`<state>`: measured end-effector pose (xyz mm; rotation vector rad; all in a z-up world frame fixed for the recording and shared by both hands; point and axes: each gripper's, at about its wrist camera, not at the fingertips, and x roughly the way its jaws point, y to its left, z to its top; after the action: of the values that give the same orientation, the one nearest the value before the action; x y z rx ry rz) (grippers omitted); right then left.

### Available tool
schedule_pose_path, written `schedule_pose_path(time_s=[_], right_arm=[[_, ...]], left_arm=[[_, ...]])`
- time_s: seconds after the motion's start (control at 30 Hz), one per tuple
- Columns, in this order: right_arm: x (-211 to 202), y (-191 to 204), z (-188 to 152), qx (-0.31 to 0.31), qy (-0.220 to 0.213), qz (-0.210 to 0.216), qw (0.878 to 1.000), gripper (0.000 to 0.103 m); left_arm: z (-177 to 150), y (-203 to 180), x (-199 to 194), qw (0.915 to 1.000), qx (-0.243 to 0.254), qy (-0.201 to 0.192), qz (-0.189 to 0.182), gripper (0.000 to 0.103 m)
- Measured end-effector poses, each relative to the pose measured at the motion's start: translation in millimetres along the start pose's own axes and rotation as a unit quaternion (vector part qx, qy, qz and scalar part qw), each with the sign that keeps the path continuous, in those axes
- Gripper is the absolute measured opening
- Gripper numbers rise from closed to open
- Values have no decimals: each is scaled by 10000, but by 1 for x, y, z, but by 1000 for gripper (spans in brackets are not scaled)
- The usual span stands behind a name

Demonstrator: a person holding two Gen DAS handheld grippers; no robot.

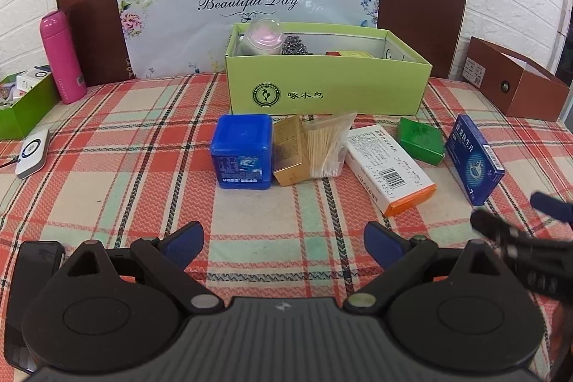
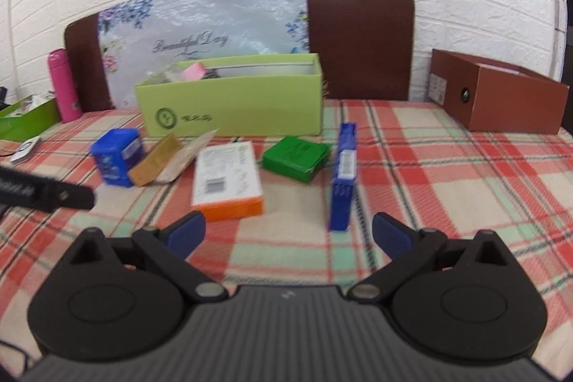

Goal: Organize objects
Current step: 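Bring both tools back over the remaining items, then grasp the white medicine box with left tool while right tool grasps the blue medicine box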

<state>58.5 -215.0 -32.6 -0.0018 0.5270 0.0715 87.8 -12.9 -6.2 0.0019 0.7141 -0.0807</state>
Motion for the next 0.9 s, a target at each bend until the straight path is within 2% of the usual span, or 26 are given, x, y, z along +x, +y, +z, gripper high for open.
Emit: schedule_pose_path(time_s=[0.07,0.1,0.13,0.23,0.27,0.3,0.47,0.57,0.6,0.67,0.73,0.8,0.87,0.9], right_arm=[[14,-10,11,-2,6,-137,9999,87],[21,-13,15,-11,26,-206,9998,85],[29,-17,19,-23,57,-283,9996,77],[48,-24,24,-93,217,-414,9989,39],[52,-25,23,-156,249,-450,9986,19],[53,-26,23,-226,255,-492,9982,18],[32,-27,12,-886,-79,-970,9913,17],[16,-20,-1,-1645,-181,-962,9815,19],[10,-17,-7,-1838,-200,-857,9790,23],[-3,-14,-16,-1924,-182,-603,9793,52],[-14,-17,-21,-1707,-208,-485,9839,62],[-19,-23,-22,-1421,-148,-324,9892,63],[-22,-29,-21,-1130,-80,-203,9934,66],[-22,-31,-20,-1037,-71,-156,9945,68]], left_arm=[[2,-1,2,10000,-8,28,-42,100],[3,-2,3,10000,-12,45,-47,100],[4,-3,5,10000,-17,58,-60,100],[10,-10,10,9998,-15,99,-183,100],[12,-13,12,9997,0,103,-212,100],[14,-18,15,9996,27,106,-248,100],[30,-47,49,9976,-27,314,-623,100],[41,-69,79,9967,-153,427,-679,100],[43,-77,89,9971,-149,451,-601,100],[47,-91,109,9978,-70,556,-358,100],[50,-101,124,9976,12,665,-169,100],[50,-106,134,9974,69,712,-83,100],[47,-109,136,9973,265,681,-44,91],[45,-109,134,9975,375,592,-61,81]])
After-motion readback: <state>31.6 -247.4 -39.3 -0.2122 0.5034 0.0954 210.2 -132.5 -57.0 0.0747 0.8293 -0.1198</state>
